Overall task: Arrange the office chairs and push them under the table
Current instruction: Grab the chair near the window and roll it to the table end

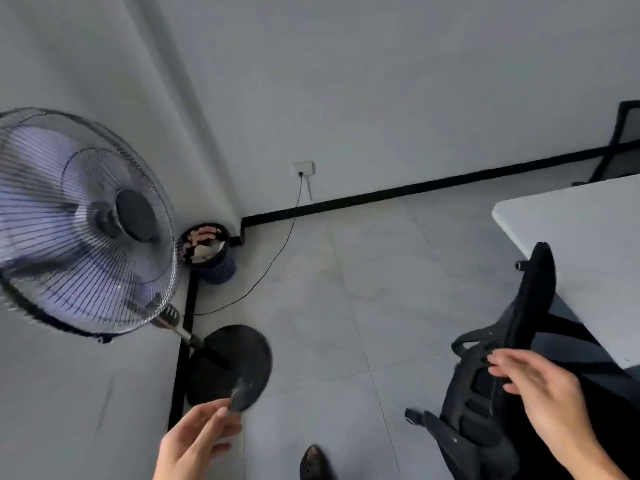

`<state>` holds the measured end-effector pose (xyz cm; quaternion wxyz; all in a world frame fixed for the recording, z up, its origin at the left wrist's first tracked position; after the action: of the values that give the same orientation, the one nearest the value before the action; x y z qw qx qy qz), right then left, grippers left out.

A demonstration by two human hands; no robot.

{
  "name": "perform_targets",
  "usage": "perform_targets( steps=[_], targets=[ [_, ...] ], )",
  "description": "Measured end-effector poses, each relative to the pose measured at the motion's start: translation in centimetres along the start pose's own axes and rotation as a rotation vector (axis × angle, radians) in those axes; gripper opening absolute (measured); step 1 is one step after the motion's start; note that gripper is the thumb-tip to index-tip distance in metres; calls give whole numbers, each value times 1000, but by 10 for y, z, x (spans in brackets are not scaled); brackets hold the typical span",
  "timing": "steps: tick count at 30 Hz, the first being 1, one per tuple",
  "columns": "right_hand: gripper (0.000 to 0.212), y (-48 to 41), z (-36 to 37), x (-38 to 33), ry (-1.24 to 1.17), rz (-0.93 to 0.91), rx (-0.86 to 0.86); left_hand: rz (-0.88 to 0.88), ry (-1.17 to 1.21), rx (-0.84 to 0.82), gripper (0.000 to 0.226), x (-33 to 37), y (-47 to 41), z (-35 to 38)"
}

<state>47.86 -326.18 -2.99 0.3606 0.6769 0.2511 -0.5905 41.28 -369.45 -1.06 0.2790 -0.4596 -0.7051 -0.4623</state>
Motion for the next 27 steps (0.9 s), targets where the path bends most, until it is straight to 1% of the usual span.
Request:
perform_targets(
  steps=[2,4,5,7,9,11,13,14,17,19,22,25,27],
  targets=[
    [14,-21,3,-3,25,8,133,39,-24,-80,12,36,-50,8],
    [11,-40,1,-10,113,23,266,93,-92,-169,13,72,-96,25],
    [14,-48,0,-13,173,48,321,121,-119,-206,13,92,-116,36],
    [36,-68,-4,-12,291,118,407,174,-139,-265,13,131,-149,62],
    [58,-92,-5,-11,371,198,451,228,-171,-335,13,166,-175,92],
    [68,-120,-6,-4,404,290,435,274,-209,-383,12,192,-193,125],
    [68,-141,0,6,469,385,394,311,-240,-430,11,212,-203,158],
    [65,-148,3,14,505,402,385,329,-264,-464,10,222,-205,174],
    [56,-158,11,27,636,411,460,392,-361,-594,5,246,-216,216],
    [55,-151,15,26,630,424,500,437,-423,-661,3,257,-225,240],
    [55,-138,24,24,591,424,533,577,-435,-726,15,272,-235,270],
    [52,-122,41,24,590,449,561,656,-454,-928,28,275,-242,299],
    [51,-108,59,23,584,437,584,683,-555,-1068,32,272,-245,318]
  ],
)
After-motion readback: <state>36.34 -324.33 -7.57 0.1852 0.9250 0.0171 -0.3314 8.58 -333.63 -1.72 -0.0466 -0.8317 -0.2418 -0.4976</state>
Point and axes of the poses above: each hand's wrist, its own y-axis away from the middle knuckle, its own z-axis out of the palm, x = y × z, the point moved 3 cm from there along -y, towards the middle knuckle, and after that the axes turned 12 degrees about -y, right-handed, at the moved point
